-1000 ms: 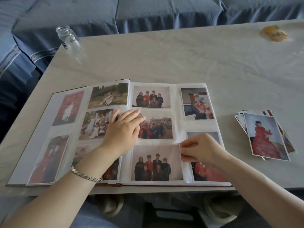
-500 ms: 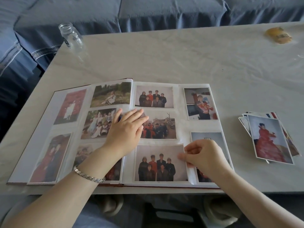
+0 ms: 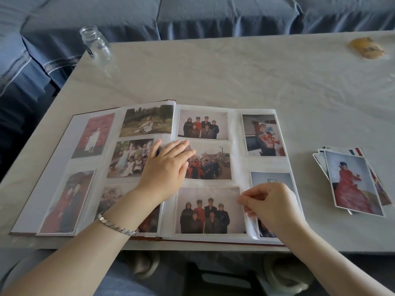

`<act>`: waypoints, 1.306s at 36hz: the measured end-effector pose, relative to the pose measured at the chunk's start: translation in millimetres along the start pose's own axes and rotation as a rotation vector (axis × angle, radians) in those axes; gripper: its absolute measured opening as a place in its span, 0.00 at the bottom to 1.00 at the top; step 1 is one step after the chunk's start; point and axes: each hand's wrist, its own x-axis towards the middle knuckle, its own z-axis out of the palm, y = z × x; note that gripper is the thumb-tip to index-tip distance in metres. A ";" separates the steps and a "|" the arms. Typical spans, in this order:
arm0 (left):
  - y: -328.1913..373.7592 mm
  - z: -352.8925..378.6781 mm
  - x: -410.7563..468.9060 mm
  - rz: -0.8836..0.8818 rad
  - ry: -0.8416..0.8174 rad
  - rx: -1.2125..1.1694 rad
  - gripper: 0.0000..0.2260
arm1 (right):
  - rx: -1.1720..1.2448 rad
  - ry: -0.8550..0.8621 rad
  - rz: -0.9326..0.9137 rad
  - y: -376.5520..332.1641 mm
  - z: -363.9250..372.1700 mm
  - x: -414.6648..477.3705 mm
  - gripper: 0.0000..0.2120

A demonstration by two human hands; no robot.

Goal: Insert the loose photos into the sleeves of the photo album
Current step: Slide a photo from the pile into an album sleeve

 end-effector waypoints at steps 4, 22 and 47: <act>0.2 -0.1 -0.4 -0.001 0.000 0.002 0.20 | -0.061 -0.002 0.000 -0.5 4.5 0.9 0.04; 0.8 -0.4 1.4 0.001 -0.008 0.003 0.19 | 0.013 -0.091 0.053 -8.3 -0.4 3.0 0.05; 88.8 -26.2 -24.5 0.251 -0.577 -0.137 0.48 | 0.492 -0.296 0.193 -26.0 -24.8 4.1 0.11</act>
